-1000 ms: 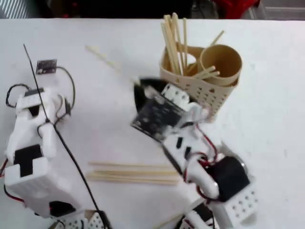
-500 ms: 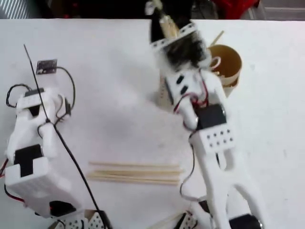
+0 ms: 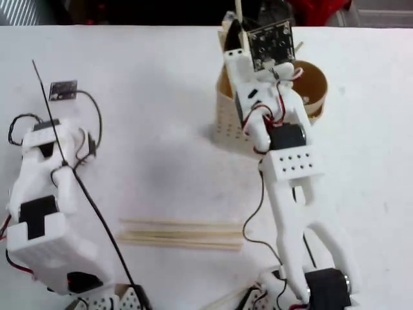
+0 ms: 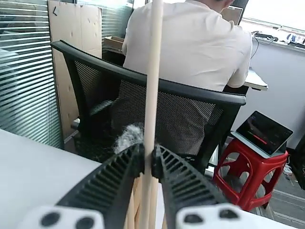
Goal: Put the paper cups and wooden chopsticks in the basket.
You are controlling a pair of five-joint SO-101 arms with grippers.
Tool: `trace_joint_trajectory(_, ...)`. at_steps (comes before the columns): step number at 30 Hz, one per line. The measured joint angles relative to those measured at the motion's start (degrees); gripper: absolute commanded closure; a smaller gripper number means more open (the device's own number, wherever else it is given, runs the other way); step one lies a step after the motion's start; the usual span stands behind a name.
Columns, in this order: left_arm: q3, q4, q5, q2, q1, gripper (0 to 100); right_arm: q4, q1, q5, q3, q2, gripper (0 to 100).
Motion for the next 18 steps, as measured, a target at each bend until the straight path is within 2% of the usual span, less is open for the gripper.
trace_joint_trajectory(6, 0.0, 0.0, 0.0, 0.0, 0.0, 89, 0.0, 0.26, 0.0, 0.7, -0.09, 87.5)
trace_joint_trajectory(13, 0.0, 0.0, 0.0, 0.0, 0.0, 89, 2.99, -0.09, 0.0, 0.7, -0.09, 94.0)
trace_joint_trajectory(18, 0.0, 0.0, 0.0, 0.0, 0.0, 89, 12.92, -0.18, 0.0, 0.7, -5.36, 98.2)
